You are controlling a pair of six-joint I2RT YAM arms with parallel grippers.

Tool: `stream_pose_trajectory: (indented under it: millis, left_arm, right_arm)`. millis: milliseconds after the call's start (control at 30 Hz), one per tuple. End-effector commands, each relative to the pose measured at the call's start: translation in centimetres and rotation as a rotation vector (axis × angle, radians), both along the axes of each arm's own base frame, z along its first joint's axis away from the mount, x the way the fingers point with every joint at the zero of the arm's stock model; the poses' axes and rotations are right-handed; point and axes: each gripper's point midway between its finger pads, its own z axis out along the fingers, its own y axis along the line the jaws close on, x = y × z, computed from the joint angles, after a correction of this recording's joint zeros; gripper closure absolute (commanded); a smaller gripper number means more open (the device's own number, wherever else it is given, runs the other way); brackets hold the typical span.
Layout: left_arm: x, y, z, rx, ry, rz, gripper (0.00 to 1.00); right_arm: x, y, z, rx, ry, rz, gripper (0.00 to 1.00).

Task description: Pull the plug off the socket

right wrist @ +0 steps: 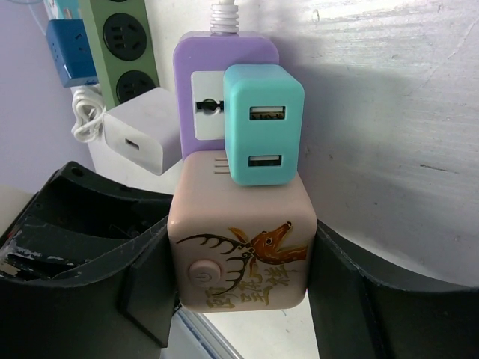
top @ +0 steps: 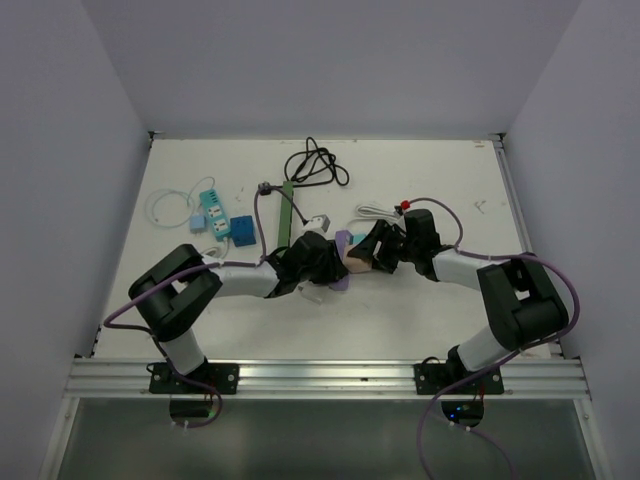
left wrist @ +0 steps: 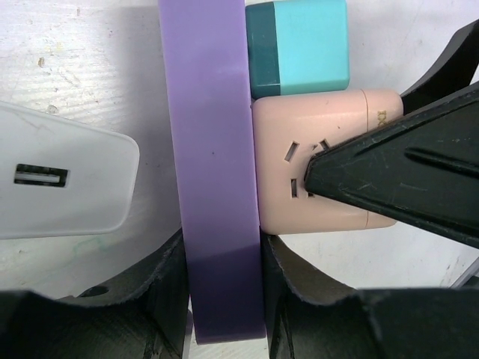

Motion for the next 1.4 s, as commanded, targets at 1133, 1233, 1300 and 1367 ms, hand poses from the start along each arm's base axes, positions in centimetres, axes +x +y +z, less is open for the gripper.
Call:
stream_pose_trajectory:
  millis: [1133,1233,1300,1367]
  left_arm:
    - [-1.0,6.2,-4.8,0.319,0.111,0.143,1.00]
    - [-1.2,5.4,-4.6,0.273,0.112,0.112,1.00]
    - [-1.4,5.0,-4.6,0.254,0.119,0.092,1.00]
    - [-1.0,4.3,-4.0,0.222,0.101,0.081,1.00]
  right_arm:
    - [-0.5,-10.2,1.7,-0.425,-0.057,-0.153,1.00]
    - [-0.5,-13.3,1.2,-0.580,-0.074,-0.228,1.00]
    - [-0.5,-14.9,1.3,-0.649,-0.079,-0.278,1.00]
    - [-0.5,-16.8,1.2,-0.736,-0.077,-0.335,0.93]
